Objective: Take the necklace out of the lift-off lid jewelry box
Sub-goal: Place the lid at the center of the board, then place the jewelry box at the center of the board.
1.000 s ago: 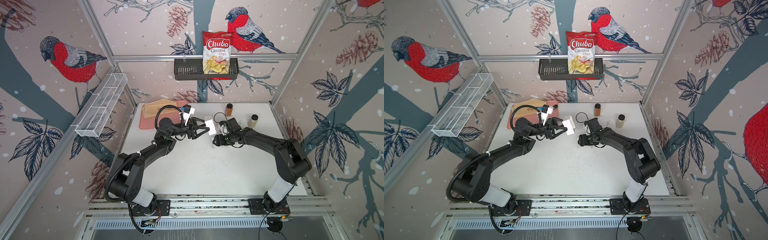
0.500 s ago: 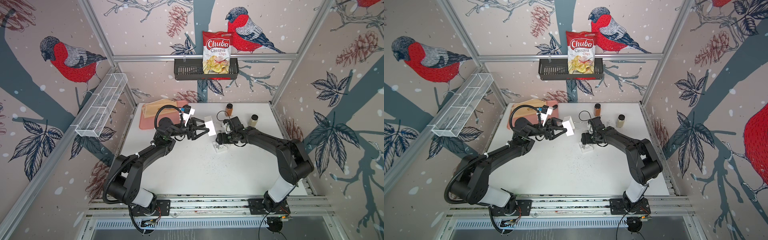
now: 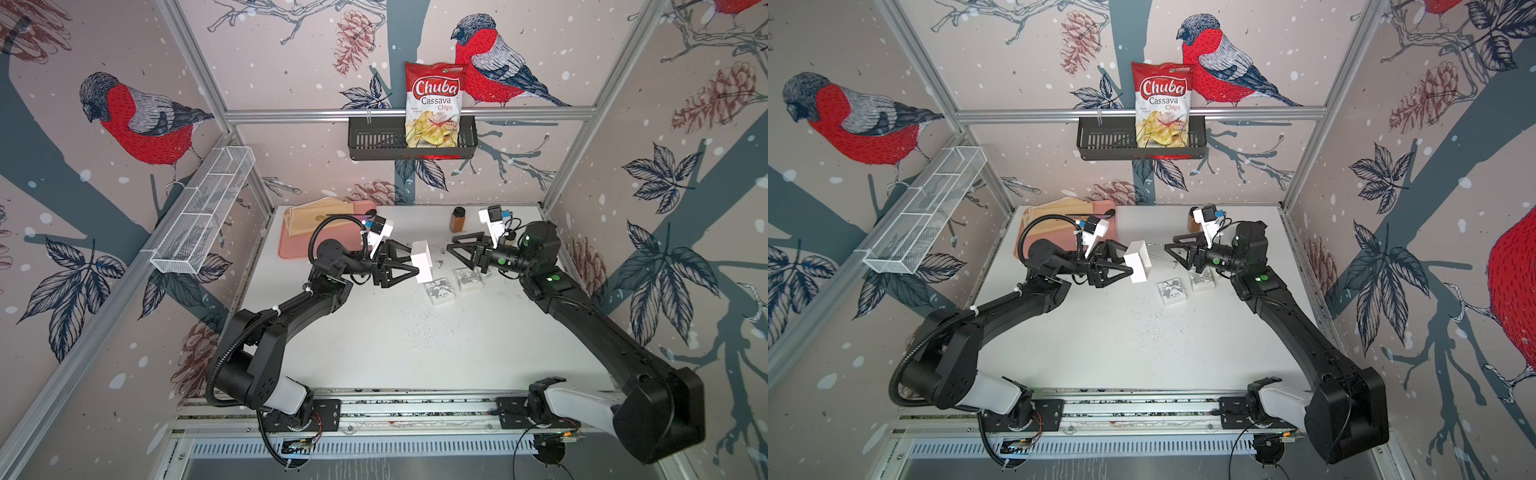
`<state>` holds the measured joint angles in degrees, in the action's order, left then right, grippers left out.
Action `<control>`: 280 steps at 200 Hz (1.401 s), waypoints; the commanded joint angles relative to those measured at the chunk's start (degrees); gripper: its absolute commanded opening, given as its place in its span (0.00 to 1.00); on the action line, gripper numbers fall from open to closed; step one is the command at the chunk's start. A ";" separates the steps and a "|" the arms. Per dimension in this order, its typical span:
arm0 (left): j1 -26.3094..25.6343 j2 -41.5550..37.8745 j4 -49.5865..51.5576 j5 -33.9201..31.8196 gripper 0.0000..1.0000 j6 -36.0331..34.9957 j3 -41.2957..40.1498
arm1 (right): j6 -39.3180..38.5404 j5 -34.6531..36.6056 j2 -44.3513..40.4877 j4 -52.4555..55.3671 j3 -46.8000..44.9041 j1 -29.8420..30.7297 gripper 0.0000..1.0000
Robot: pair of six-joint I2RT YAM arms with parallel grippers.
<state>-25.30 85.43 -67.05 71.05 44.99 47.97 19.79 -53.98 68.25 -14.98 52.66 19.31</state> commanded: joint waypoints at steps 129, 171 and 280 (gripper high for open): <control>-2.28 -0.61 3.71 2.42 0.69 -5.94 2.13 | -6.43 -3.77 1.62 4.37 3.50 6.27 0.23; -2.45 -1.58 7.17 2.26 0.69 -8.88 2.05 | -7.49 -4.13 1.98 5.59 3.80 7.03 0.19; -2.48 -0.57 9.56 1.10 0.81 -9.89 2.95 | -8.95 -2.98 1.98 8.37 4.41 7.41 0.00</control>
<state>-27.70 84.55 -58.46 72.99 36.01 50.17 11.88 -58.00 70.35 -7.42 56.29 26.59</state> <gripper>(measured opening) 0.773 0.048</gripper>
